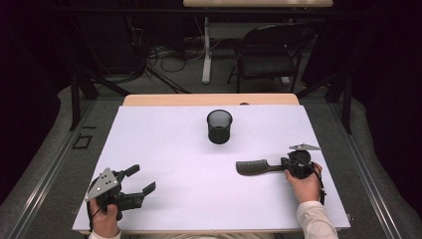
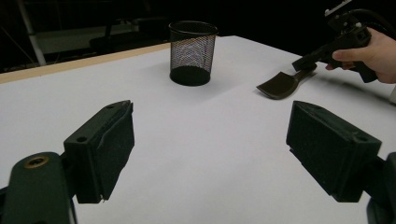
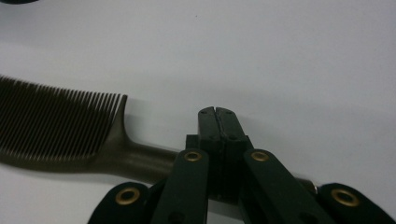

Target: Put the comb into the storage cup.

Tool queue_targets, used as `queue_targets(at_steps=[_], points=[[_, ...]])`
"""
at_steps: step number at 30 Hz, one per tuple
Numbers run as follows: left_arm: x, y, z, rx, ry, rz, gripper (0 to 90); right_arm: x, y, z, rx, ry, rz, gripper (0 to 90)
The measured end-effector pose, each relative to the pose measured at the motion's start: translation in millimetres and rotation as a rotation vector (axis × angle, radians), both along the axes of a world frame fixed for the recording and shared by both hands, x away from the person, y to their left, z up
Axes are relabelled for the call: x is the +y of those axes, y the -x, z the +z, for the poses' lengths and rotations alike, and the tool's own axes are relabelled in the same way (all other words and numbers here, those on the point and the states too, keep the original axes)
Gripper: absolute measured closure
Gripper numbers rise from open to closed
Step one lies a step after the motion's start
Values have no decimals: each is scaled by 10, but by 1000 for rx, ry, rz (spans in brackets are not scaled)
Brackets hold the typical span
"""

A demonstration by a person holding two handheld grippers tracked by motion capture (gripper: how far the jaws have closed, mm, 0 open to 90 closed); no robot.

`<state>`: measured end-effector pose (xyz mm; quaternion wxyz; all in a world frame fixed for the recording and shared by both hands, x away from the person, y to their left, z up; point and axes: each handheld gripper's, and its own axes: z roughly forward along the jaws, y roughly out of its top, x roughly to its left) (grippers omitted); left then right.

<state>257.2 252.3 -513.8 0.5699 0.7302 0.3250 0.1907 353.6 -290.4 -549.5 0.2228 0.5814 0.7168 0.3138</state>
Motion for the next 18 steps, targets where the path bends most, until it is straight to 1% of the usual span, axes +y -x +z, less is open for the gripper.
queue_targets(at_steps=[2, 5, 9, 13, 18], points=[[-1, 1, 1, 0, 1, -4, 156, -3, 23, 4, 2, 7, 7, 900], [2, 6, 5, -2, -3, 7, 156, 1, 52, 8, 6, 2, 9, 900], [7, 4, 4, -2, 3, 5, 156, 16, 86, 1, 17, 2, 15, 900], [5, 6, 5, -3, -1, 8, 156, 34, 137, 2, 17, 9, 27, 900], [5, 8, 7, -3, -3, 8, 156, 40, 190, -5, 28, 5, 41, 900]])
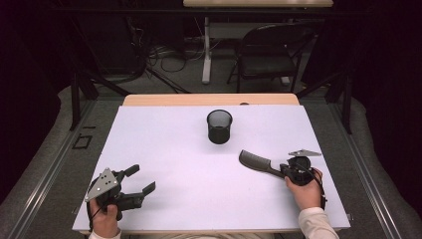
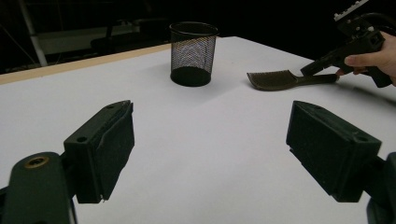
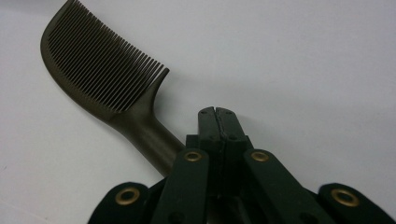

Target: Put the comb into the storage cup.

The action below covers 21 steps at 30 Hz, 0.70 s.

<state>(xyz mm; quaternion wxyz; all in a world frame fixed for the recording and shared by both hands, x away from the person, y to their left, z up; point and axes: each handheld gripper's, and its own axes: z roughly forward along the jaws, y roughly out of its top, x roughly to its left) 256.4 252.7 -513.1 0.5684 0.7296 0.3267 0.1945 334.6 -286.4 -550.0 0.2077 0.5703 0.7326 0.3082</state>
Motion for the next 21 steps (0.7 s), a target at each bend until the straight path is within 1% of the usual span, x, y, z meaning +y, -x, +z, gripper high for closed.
queue_targets(at_steps=[3, 10, 11, 14, 15, 21], points=[[0, -1, 0, -1, 1, -2, 156, 2, 21, -4, 10, -11, -2, 900], [-3, 0, -2, 0, -2, 1, 156, 9, 84, -2, 20, -11, 11, 900], [-4, 0, -2, 0, -2, 0, 156, 14, 95, -1, 27, -16, 8, 900], [-6, 0, -3, 2, -2, -1, 156, 18, 122, -5, 30, -20, 20, 900], [-5, -4, -4, 3, 2, -10, 156, 21, 129, -3, 34, -20, 22, 900], [-4, -5, -5, 3, 1, -11, 156, 63, 133, -7, 41, -21, 38, 900]])
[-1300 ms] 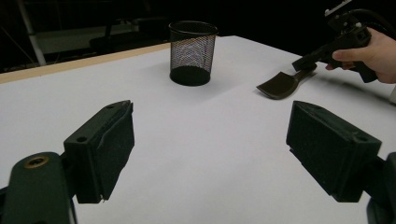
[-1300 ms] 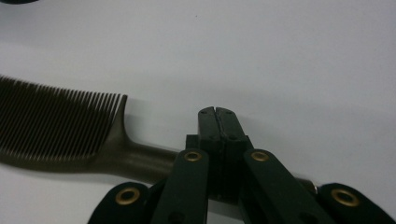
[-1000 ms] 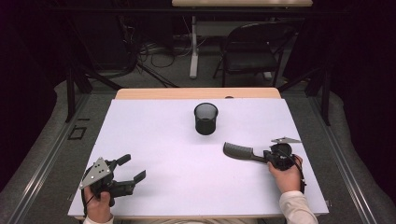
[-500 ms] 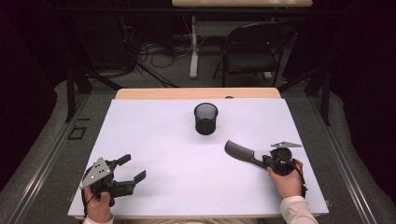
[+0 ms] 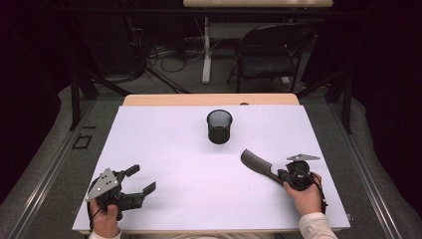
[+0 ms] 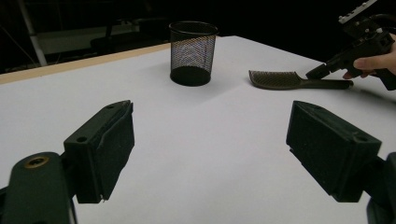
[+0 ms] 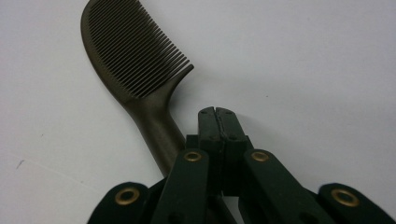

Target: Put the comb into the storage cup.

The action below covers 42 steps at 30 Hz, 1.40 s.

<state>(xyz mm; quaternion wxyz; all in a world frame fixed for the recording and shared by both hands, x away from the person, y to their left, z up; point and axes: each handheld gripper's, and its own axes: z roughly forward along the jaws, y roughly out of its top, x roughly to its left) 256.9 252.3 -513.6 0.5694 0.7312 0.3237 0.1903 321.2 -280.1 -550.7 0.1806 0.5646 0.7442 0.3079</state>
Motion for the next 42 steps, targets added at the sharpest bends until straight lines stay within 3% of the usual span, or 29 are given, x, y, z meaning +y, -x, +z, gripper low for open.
queue_targets(at_steps=[11, 18, 32, 42], points=[[-1, -1, -2, 1, 1, 5, 156, 58, 19, 1, 16, 0, 18, 900], [-2, -4, -4, 1, 5, 6, 156, 50, 105, 7, 10, -1, 32, 900], [-10, -5, -3, 0, 0, -1, 156, 23, 91, 8, 2, -10, 35, 900], [-12, -7, -5, 0, -1, -2, 156, -37, 95, 65, -32, -36, 40, 810]])
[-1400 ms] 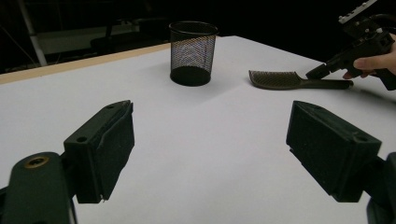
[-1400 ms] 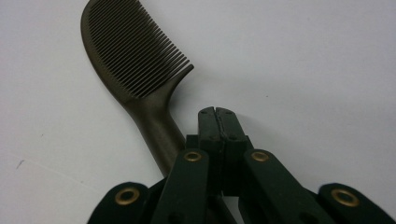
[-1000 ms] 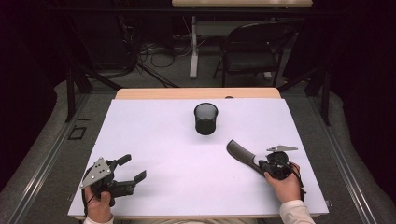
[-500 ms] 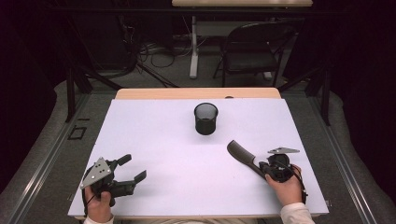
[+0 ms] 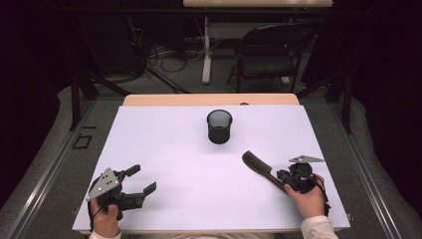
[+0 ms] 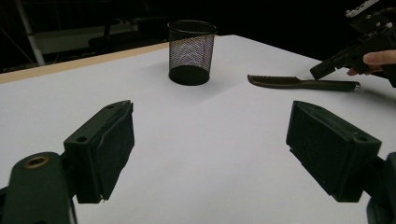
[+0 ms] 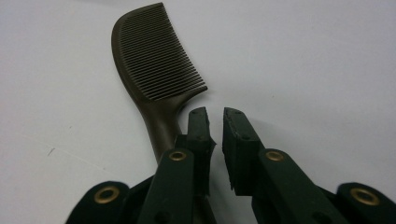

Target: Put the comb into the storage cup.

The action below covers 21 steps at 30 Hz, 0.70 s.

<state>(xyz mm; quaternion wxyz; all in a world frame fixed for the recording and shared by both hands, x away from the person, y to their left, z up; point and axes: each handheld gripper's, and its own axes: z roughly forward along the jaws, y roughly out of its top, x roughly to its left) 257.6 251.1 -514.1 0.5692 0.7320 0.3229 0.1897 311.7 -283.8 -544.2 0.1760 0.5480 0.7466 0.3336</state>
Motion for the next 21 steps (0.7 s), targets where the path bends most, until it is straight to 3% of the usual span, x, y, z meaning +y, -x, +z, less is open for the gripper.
queue_targets(at_steps=[15, 21], points=[[-5, 0, -3, -1, -1, 4, 156, 45, 10, 59, -47, 26, 48, 524], [-8, -4, -7, 2, 0, 3, 156, 93, 23, 98, -106, 46, 97, 457]])
